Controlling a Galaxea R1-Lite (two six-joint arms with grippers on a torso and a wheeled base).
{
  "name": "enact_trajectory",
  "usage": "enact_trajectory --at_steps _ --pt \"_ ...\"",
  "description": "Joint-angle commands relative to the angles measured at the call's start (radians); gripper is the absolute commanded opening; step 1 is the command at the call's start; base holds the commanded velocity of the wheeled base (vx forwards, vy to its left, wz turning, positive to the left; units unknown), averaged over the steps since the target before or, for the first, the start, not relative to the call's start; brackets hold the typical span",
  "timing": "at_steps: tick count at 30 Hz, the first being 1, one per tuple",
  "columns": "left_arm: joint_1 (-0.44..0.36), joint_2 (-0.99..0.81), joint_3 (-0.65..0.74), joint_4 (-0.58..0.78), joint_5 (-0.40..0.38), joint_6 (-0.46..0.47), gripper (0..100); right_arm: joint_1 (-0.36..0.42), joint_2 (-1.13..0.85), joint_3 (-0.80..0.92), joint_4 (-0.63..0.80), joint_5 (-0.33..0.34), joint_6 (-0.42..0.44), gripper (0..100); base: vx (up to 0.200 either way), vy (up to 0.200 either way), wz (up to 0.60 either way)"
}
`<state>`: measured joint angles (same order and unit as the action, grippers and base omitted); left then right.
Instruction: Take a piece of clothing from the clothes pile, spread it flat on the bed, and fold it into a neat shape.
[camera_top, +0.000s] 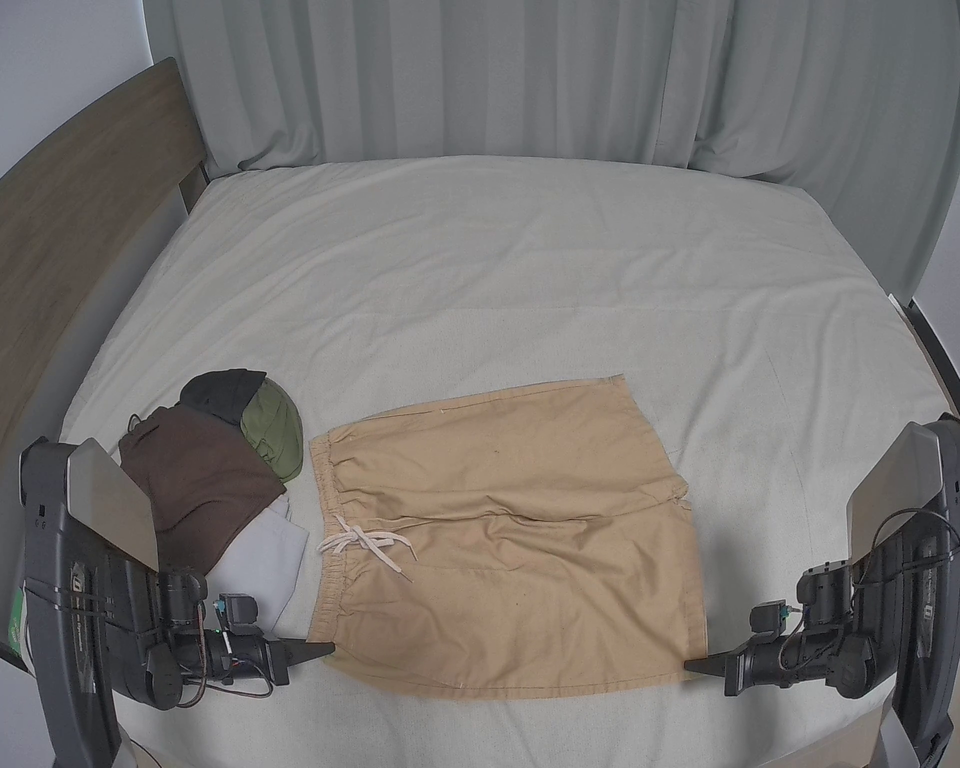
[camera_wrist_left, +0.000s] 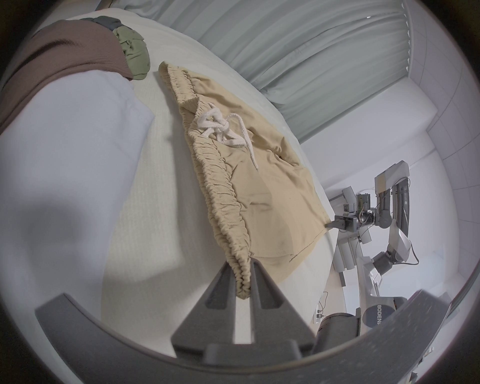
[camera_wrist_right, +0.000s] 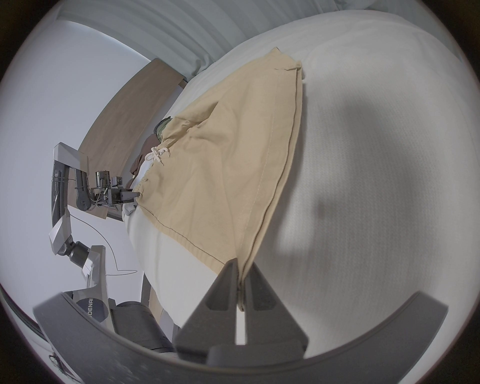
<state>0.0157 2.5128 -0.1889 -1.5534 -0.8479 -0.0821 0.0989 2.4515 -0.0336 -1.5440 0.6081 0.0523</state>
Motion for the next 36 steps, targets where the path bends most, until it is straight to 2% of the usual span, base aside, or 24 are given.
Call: enact_trajectory --at_steps 1,9,17,22,30,31,32,33,36 --pt "0.021 0.001 0.04 0.001 -0.002 0.036 0 -0.004 -0.028 0.034 0.002 -0.001 -0.002 0 0.0 0.0 0.0" --pt "0.021 0.0 0.086 0.001 -0.002 0.047 0 -0.011 -0.032 0.034 0.009 -0.002 0.0 0 0.0 0.0 0.0" --pt "0.021 0.015 0.08 0.001 -0.002 0.082 0 -0.01 -0.032 0.034 0.03 -0.004 -0.002 0 0.0 0.0 0.0" --pt "0.021 0.015 0.078 0.001 -0.002 0.082 0 -0.011 -0.037 0.034 0.073 -0.005 -0.025 0 0.0 0.0 0.0" --pt "0.021 0.017 0.072 0.001 0.0 0.085 0 -0.016 -0.035 0.034 0.062 -0.005 -0.035 0 0.0 0.0 0.0" --pt "0.021 0.018 0.072 0.001 0.0 0.088 100 -0.016 -0.035 0.034 0.062 -0.005 -0.035 0 0.0 0.0 0.0" --pt "0.021 0.02 0.072 0.001 0.0 0.094 100 -0.016 -0.035 0.034 0.062 -0.005 -0.037 0 0.0 0.0 0.0" --pt "0.021 0.026 0.072 0.001 0.0 0.108 100 -0.016 -0.034 0.034 0.061 -0.005 -0.037 100 0.0 0.0 0.0" --pt "0.021 0.034 0.069 0.001 -0.002 0.125 100 -0.015 -0.035 0.034 0.058 -0.005 -0.035 100 0.0 0.0 0.0"
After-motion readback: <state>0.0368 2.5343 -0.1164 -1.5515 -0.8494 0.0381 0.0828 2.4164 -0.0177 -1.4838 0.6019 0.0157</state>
